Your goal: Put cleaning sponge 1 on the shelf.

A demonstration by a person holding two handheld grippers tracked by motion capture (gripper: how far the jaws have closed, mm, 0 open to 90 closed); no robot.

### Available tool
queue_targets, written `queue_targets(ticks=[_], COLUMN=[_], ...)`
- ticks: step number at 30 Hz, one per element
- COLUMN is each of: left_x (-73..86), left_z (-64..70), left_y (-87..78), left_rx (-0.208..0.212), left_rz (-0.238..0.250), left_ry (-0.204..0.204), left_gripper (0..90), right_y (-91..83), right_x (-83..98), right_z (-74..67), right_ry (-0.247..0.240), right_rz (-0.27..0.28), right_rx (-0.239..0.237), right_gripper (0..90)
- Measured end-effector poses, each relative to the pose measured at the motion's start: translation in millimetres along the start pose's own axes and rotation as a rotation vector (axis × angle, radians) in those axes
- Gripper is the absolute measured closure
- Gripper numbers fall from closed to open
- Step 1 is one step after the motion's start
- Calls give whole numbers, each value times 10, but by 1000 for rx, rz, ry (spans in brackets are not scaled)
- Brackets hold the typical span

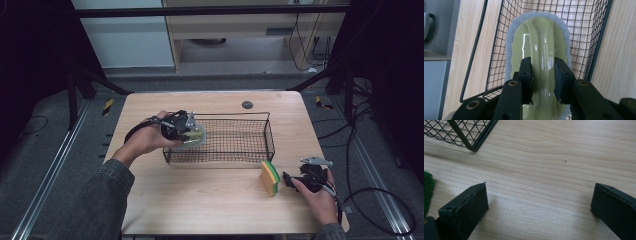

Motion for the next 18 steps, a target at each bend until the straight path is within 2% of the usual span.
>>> queue_targets(ticks=[18], left_x=[84], left_z=[-29], left_y=[187], left_rx=[39], left_rz=[2], left_ry=[-32], left_gripper=[703], right_y=[-1], right_x=[0], right_z=[0], right_ry=[0], right_rz=[-1], right_rx=[-2], right_gripper=[13])
Point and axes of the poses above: each handheld gripper's, and its own axes: y roughly forward along the jaws, x roughly out of its underside, z roughly to its right, the point moved 5 cm from there along y, roughly forward along the jaws, and after that the axes turned 13 degrees about x, right-handed, at the moved point
